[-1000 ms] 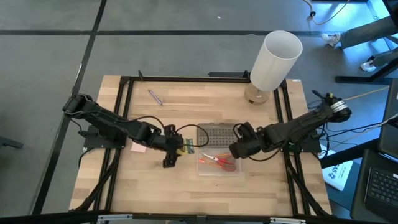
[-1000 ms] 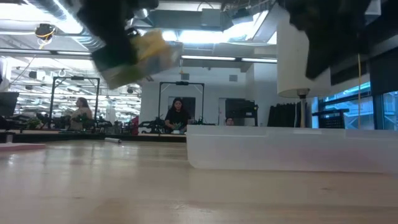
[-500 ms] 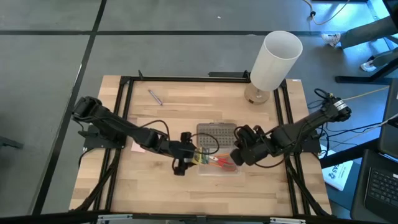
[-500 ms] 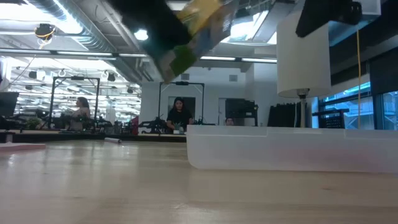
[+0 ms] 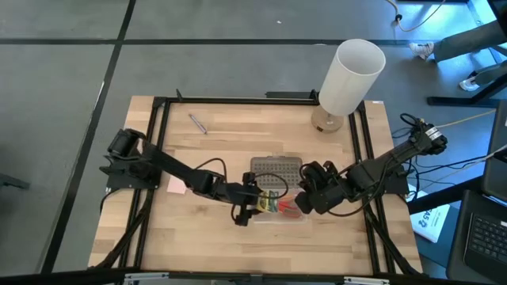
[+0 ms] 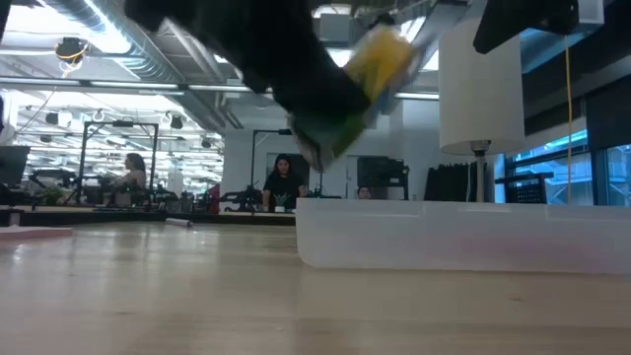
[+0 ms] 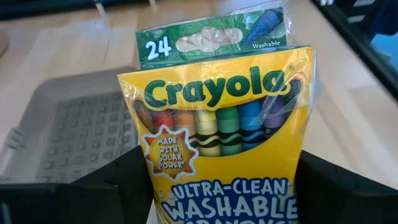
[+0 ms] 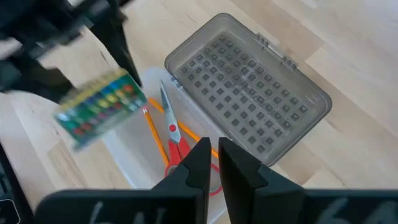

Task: Pack school essentials
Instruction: Put the crayon box into the supply box

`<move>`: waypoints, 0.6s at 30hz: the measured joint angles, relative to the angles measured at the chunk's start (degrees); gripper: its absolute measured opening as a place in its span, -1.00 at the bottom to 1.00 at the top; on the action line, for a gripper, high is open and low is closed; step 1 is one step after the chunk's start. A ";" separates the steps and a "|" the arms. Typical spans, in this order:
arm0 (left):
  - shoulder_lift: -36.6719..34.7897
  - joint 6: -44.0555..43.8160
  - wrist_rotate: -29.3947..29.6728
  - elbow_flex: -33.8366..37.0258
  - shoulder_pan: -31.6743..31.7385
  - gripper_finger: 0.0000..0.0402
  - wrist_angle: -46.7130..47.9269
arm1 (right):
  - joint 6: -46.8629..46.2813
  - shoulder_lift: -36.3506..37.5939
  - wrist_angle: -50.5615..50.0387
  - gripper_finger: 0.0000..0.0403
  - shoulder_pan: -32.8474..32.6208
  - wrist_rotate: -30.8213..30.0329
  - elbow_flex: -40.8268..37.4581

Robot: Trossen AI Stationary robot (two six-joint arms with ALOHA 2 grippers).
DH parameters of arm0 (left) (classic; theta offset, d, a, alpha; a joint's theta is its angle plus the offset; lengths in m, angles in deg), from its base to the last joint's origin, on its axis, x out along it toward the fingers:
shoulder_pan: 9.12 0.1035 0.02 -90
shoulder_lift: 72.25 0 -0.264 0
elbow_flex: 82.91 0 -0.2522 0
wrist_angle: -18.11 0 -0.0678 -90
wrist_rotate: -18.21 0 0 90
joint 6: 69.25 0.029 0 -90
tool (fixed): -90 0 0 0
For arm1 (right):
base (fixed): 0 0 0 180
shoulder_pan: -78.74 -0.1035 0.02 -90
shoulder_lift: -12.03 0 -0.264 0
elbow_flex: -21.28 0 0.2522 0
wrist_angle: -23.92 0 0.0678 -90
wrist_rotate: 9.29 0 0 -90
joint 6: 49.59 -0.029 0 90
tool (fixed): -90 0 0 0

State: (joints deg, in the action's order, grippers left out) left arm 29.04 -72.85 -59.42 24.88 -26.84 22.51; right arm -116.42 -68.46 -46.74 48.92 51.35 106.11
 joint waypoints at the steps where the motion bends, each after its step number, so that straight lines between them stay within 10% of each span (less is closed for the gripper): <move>1: 1.03 0.45 -0.01 0.00 0.24 0.39 -0.71 | 0.01 0.00 -0.01 -0.83 0.00 0.00 0.00; 18: 3.43 0.37 -0.03 0.02 0.84 0.39 -0.71 | -0.15 0.00 0.52 -0.83 0.00 0.54 0.00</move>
State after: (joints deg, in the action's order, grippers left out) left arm 32.47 -72.48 -59.46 24.90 -26.00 21.80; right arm -116.56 -68.46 -46.22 48.92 51.88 106.11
